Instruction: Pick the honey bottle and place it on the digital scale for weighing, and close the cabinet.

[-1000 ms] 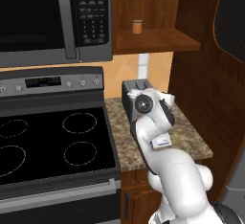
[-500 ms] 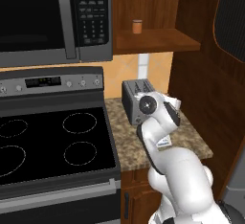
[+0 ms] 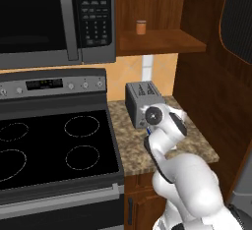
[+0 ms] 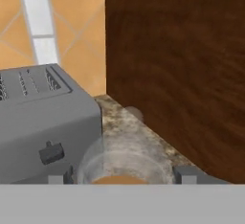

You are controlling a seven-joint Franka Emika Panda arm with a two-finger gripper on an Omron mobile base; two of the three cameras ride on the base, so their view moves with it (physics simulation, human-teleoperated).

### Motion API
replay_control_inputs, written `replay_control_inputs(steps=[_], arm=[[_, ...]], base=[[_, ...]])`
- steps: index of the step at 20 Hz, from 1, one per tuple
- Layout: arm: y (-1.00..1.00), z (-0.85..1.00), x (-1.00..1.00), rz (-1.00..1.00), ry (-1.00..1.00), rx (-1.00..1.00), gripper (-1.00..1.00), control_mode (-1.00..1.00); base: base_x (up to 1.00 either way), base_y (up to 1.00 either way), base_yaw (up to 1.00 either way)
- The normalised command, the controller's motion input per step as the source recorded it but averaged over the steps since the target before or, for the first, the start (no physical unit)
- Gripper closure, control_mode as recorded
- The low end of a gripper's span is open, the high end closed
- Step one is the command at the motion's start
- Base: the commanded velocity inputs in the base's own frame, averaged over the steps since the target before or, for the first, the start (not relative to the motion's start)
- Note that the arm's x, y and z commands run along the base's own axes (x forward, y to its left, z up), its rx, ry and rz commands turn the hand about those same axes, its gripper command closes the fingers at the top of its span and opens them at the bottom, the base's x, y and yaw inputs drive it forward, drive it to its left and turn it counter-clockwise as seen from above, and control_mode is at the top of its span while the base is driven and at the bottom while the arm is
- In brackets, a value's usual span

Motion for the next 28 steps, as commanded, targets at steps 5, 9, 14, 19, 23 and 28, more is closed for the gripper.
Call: replay_control_inputs(steps=[5,9,14,19,23,28], arm=[[-0.03,-0.27,0.1,-0.08,0.14,0.0,1.0,-1.0],[-0.06,-0.26,0.12,-0.06,0.01,0.0,1.0,-1.0],[-0.15,-0.21,0.16,-0.03,-0.01,0.0,1.0,-1.0],[-0.18,-0.11,0.16,0.0,0.0,0.01,1.0,-1.0],[-0.2,-0.03,0.23,0.0,0.0,0.02,1.0,-1.0],[-0.03,-0.15,0.28,-0.01,-0.01,0.0,1.0,-1.0]], base=[[0.0,0.0,0.0],[0.0,0.0,0.0],[0.0,0.0,0.0],[0.0,0.0,0.0],[0.0,0.0,0.0],[0.0,0.0,0.0]])
